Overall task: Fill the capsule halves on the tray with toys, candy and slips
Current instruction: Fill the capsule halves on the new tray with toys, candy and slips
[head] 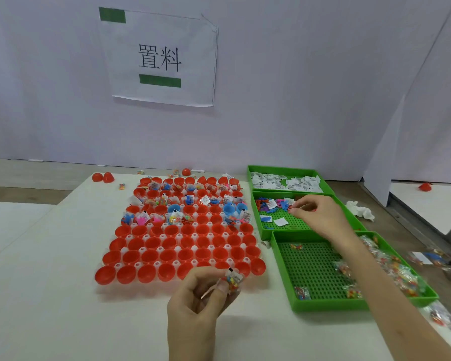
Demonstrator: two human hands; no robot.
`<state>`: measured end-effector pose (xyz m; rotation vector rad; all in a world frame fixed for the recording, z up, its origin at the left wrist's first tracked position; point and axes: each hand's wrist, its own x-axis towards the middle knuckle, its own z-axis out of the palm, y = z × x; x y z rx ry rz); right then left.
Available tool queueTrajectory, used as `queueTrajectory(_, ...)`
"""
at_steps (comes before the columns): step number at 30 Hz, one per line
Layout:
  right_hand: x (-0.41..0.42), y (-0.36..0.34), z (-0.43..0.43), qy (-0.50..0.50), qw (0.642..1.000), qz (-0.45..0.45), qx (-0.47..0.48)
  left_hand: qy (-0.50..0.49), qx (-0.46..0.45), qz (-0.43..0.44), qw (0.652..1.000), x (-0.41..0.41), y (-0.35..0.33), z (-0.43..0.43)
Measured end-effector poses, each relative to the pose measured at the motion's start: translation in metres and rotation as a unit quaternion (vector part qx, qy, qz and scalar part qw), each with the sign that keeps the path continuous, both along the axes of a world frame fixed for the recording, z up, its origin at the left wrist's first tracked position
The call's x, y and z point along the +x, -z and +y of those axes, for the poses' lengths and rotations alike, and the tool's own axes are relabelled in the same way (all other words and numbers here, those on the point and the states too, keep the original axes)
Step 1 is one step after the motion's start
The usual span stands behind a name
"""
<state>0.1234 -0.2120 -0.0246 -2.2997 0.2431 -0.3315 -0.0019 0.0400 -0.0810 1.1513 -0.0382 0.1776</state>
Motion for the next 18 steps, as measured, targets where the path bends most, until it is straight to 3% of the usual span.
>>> queueTrajectory(6, 0.029, 0.001, 0.02, -0.128, 0.978, 0.096, -0.136, 0.018, -0.004, 0.012, 1.0, -0.001, 0.0, 0.0)
queueTrajectory(9, 0.038, 0.007, 0.029, -0.142, 0.964, 0.137, -0.176, 0.024, 0.007, 0.018, 1.0, 0.0, -0.001, 0.001)
queueTrajectory(15, 0.042, 0.016, 0.027, -0.125, 0.972, 0.114, -0.161, 0.035, 0.019, 0.014, 0.999, -0.001, -0.003, 0.003)
queueTrajectory(18, 0.036, 0.013, 0.026, -0.099, 0.982, 0.06, -0.151, 0.018, 0.035, 0.012, 0.999, -0.001, -0.003, 0.004)
